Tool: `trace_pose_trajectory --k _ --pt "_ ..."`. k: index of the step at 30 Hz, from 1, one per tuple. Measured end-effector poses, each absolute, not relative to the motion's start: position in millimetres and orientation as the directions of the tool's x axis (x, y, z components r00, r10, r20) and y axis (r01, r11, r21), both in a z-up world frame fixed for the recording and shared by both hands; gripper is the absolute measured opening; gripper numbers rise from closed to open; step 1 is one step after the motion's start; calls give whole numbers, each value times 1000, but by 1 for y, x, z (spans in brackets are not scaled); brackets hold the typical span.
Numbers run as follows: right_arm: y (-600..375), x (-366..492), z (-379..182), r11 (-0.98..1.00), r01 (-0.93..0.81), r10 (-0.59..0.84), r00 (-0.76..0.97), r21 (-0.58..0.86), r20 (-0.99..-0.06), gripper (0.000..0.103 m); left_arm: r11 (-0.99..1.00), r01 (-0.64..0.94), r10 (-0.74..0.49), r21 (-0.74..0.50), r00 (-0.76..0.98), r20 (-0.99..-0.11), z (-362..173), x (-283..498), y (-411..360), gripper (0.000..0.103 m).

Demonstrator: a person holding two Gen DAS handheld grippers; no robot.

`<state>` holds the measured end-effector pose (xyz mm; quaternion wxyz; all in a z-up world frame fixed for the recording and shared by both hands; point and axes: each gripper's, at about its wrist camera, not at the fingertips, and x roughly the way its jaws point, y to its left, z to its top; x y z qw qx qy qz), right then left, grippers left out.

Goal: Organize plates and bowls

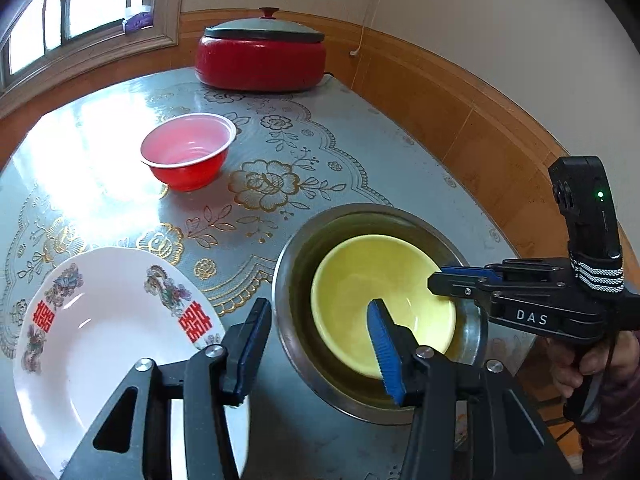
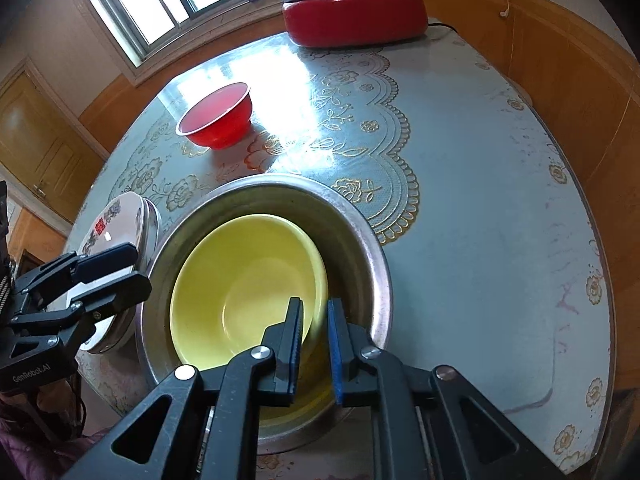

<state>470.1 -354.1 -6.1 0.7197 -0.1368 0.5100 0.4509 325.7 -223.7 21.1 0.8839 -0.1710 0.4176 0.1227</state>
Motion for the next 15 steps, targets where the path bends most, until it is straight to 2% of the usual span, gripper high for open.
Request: trace_pose_trajectory --k 2,3,10,12,15 --pt "-352 467 -1 542 -807 503 88 234 -860 30 899 -393 110 -192 628 -770 25 321 -218 75" --pt "-351 466 3 540 -815 498 108 210 -861 32 893 -404 115 -201 634 -765 26 319 -214 79" --pt "-344 473 22 538 -823 523 155 183 -838 35 843 -484 171 -233 653 -737 37 309 -184 90" --pt "-335 475 27 531 -824 540 150 197 -828 36 827 -507 178 -243 646 -743 37 309 -174 96" --pt "-319 479 34 514 -821 576 115 249 -810 39 793 -541 169 -282 638 -751 35 309 -158 96"
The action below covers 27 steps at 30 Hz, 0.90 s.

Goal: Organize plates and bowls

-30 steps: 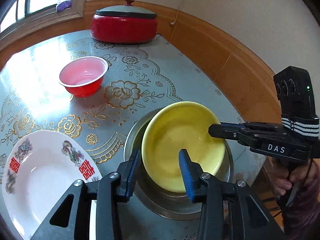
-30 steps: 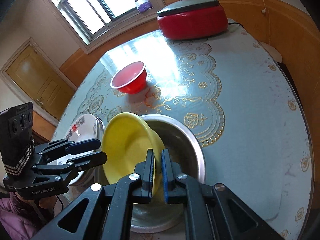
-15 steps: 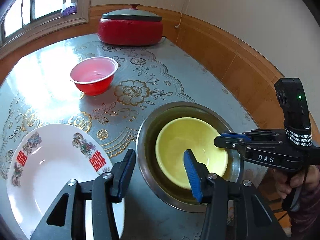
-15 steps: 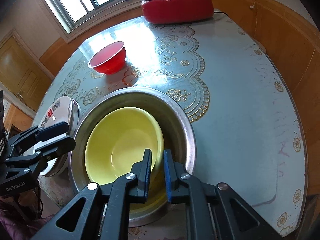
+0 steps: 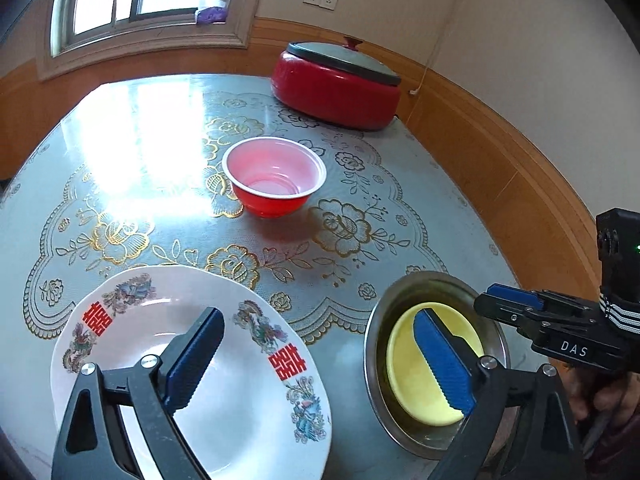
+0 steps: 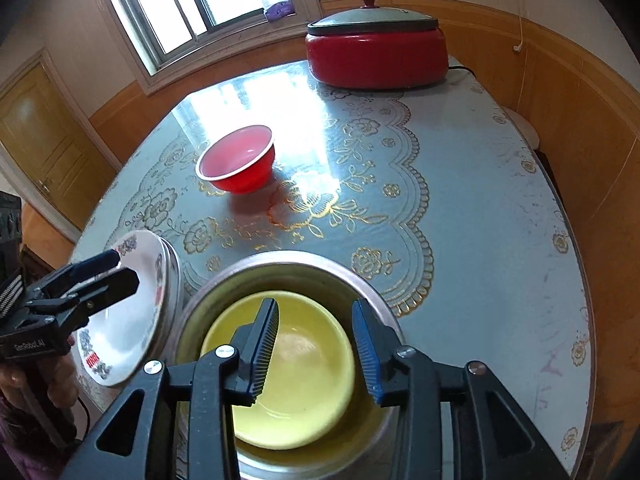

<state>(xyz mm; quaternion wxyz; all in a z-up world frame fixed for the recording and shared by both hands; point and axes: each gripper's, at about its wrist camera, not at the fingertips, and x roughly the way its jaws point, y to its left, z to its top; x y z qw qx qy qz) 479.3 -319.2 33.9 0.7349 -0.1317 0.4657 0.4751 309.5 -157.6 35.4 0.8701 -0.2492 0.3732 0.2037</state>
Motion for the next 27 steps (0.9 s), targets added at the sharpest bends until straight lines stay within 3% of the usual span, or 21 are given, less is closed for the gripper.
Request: trace_pose_trajectory --k 8,13,16,24,27 --pt "-264 487 43 435 -818 671 15 378 -741 41 718 -624 202 -308 611 -766 33 312 -110 94" --pt "-227 500 41 423 -793 723 4 438 -691 41 651 -660 136 -376 588 -797 18 319 -79 83" --pt "-204 511 30 428 -762 717 -40 486 -696 30 630 -687 156 -363 569 -807 15 325 -67 68" --pt "-159 532 8 480 -676 705 -82 559 -705 26 607 -694 138 -387 572 -809 12 352 -39 67" --pt "-149 542 0 536 -651 669 -62 538 -741 26 592 -693 99 -412 570 -816 7 368 -24 56"
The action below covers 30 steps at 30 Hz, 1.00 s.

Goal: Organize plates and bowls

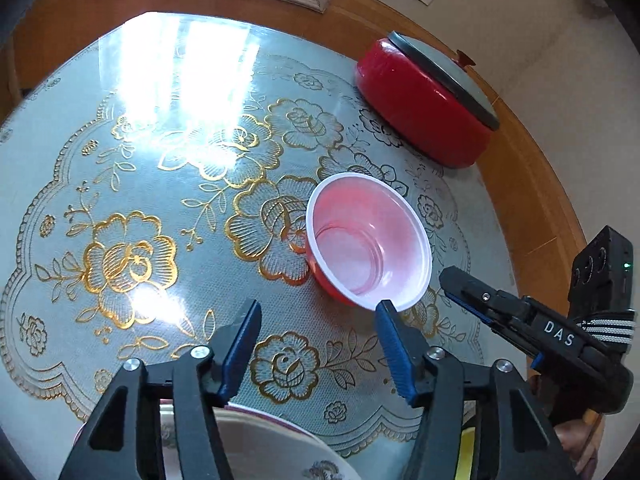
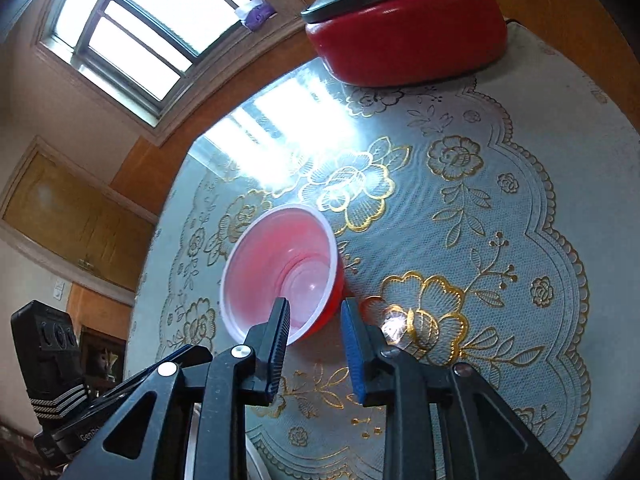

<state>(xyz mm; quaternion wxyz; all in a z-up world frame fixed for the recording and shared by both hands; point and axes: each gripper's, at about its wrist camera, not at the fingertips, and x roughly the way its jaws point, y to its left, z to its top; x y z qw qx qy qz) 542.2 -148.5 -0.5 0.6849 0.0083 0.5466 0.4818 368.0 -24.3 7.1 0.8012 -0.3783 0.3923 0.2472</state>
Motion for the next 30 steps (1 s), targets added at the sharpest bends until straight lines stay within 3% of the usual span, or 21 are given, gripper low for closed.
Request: trace_pose_trajectory --k 7,9,11,12,30 --pt "-129 556 -9 538 -636 670 -75 553 -738 26 584 -697 104 -416 573 -813 2 393 0 52" --pt "-122 555 -12 537 -651 657 -76 537 -750 24 596 -697 110 -400 564 -819 -2 400 3 37" --pt "-116 553 -16 539 -667 638 -75 515 -766 10 607 -690 106 -394 562 -820 -5 405 5 26" --pt "-116 551 -18 540 -669 634 -76 511 -770 9 608 -687 99 -397 561 -822 -7 405 4 21" --pt "-149 524 10 498 -701 675 -57 511 -736 9 705 -624 151 -336 596 -789 17 371 -46 19"
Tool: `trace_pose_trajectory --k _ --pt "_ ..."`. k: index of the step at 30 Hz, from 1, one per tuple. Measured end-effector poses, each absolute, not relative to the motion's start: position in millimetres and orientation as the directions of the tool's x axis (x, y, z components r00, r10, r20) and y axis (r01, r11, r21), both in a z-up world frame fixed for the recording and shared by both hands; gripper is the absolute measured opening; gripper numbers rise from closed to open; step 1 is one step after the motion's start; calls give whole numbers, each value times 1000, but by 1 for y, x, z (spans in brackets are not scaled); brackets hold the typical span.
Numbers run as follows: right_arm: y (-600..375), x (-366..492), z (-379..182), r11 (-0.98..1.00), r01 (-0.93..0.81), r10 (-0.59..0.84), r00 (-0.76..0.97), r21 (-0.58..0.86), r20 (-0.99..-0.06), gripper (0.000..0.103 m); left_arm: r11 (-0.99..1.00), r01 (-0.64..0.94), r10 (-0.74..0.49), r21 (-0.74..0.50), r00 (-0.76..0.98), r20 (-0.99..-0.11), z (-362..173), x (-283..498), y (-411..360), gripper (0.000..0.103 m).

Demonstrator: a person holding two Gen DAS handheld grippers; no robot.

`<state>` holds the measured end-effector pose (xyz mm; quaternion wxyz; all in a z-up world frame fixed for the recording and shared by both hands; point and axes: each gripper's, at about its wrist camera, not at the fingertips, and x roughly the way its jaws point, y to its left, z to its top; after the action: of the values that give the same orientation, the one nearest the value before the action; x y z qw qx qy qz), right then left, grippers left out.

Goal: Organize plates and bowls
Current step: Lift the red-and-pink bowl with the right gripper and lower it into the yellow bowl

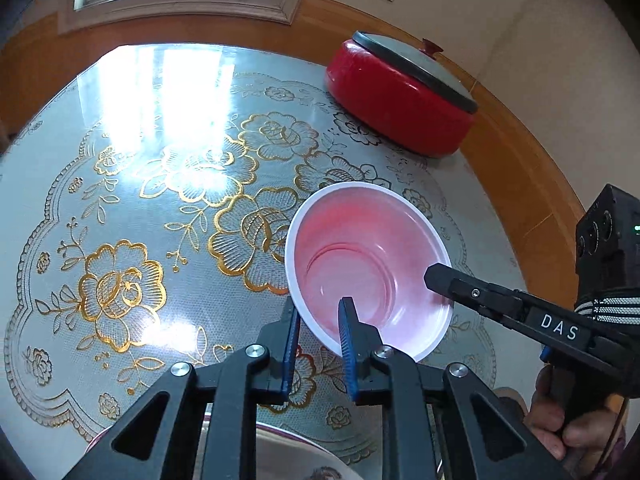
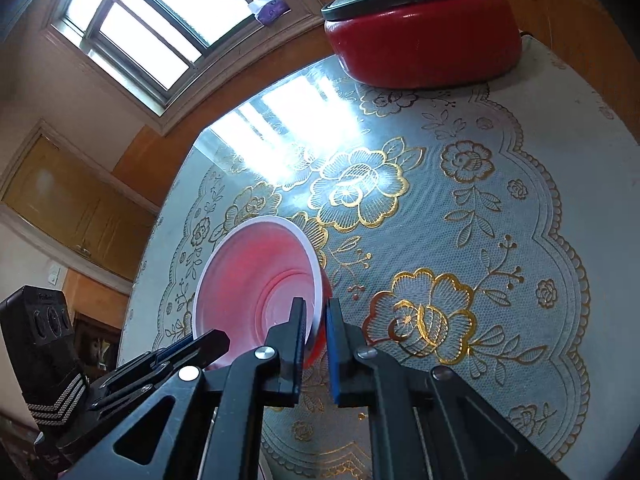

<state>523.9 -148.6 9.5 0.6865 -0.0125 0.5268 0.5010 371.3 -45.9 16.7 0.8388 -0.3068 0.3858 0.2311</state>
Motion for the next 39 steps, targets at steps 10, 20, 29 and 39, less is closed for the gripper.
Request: trace_pose_trajectory --k 10,20,29,39 --pt "-204 503 35 484 -719 705 -17 498 -709 9 775 -535 122 -338 650 -750 40 349 -93 19" --pt "-267 478 57 484 -726 731 29 489 -681 9 844 -423 59 -330 685 -726 58 326 -146 19" --pt "-319 457 64 504 -731 725 67 461 -686 9 881 -309 -50 -358 692 -720 61 316 -185 19" --pt "-358 455 33 572 -648 688 47 502 -724 9 892 -259 -131 -372 638 -759 39 324 -217 19"
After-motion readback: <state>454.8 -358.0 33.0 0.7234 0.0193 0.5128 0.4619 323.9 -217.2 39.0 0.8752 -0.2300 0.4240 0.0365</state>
